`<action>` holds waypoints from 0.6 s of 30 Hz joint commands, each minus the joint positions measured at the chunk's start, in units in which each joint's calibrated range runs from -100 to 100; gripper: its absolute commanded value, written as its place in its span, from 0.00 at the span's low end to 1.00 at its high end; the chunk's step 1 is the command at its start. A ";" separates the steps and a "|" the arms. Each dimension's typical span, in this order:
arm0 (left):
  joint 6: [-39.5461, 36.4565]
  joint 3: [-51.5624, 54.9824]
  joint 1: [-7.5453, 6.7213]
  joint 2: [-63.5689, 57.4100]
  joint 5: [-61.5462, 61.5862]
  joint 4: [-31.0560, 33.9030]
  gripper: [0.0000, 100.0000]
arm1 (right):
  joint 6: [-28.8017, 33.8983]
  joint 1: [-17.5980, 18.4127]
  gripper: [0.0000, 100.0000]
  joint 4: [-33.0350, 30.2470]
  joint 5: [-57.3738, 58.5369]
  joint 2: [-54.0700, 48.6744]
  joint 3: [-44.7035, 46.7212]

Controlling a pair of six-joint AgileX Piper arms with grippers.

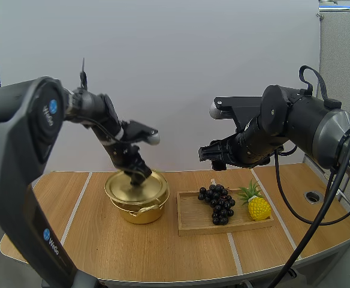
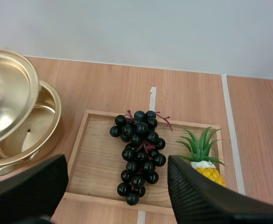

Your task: Open the pot, put the grape inside, and close it

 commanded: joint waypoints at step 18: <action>-9.92 -48.71 -0.09 -19.24 1.19 4.71 0.00 | -0.19 -0.23 1.00 -0.27 -1.23 -0.23 -0.52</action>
